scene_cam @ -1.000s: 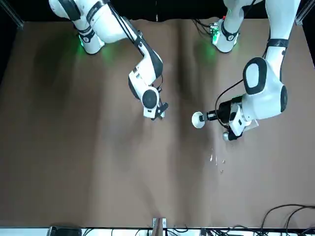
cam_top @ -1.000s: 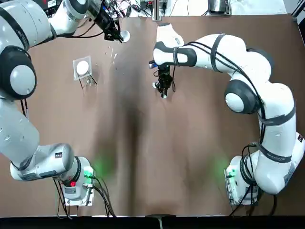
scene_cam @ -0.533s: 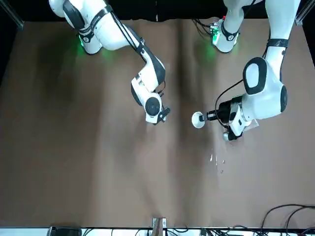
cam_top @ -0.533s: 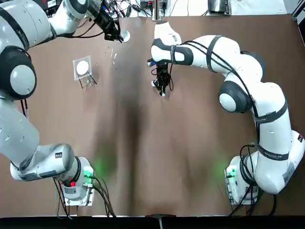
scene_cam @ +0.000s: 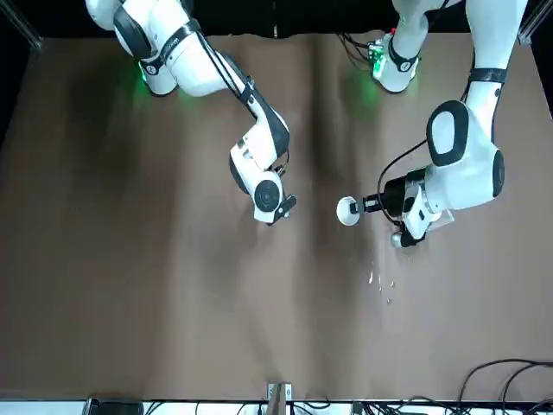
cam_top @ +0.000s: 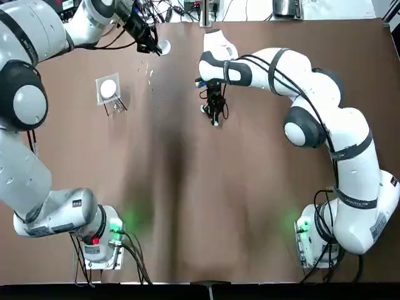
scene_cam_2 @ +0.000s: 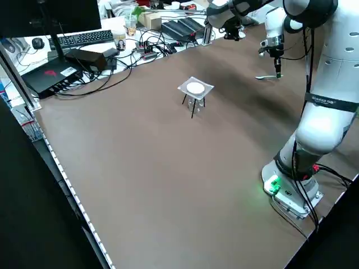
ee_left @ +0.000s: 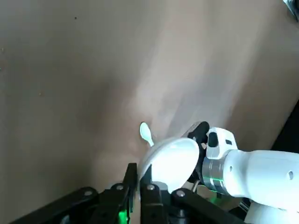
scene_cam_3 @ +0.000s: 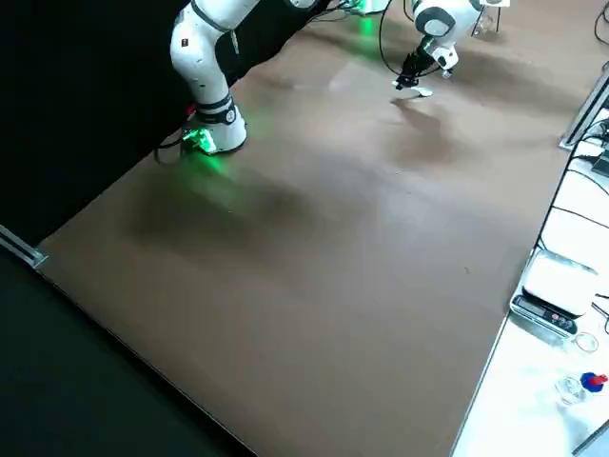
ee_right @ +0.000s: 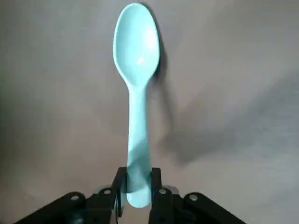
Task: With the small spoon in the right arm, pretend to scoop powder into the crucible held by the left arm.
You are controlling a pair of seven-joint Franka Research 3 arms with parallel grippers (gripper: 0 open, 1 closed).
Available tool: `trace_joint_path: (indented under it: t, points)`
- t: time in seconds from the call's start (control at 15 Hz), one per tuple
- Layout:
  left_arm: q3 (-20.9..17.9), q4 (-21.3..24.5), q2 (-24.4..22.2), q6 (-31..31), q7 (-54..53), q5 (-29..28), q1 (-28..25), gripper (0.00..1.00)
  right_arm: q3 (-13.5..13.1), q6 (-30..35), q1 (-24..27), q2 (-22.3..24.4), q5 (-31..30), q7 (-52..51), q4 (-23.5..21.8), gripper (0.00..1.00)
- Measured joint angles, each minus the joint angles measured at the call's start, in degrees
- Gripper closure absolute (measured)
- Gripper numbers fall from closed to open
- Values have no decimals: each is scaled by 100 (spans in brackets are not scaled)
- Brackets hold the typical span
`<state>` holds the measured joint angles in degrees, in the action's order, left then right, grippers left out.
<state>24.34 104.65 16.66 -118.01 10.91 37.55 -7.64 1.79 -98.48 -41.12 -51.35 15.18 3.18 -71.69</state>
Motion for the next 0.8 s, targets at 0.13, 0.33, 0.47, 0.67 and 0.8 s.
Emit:
trace_joint_path:
  t: [0.13, 0.33, 0.47, 0.67, 0.8]
  points:
    - [0, -11, 0, 0, 30, 0, 0, 93, -58, -36, -84, 0, -505, 218, 11, 75]
    - [0, -30, 0, 0, 39, 0, 0, 93, -89, -214, -279, 0, -967, 677, 23, 75]
    - [0, -31, 0, 0, 39, 0, 0, 93, -111, -255, -357, 22, -1071, 792, 93, 75]
    - [0, -33, 0, 0, 40, 0, 0, 93, -174, -254, -335, 204, -1092, 840, 150, 75]
    - [0, -35, 0, 0, 60, 0, -9, 93, -203, -246, -244, 421, -1092, 840, 140, 75]
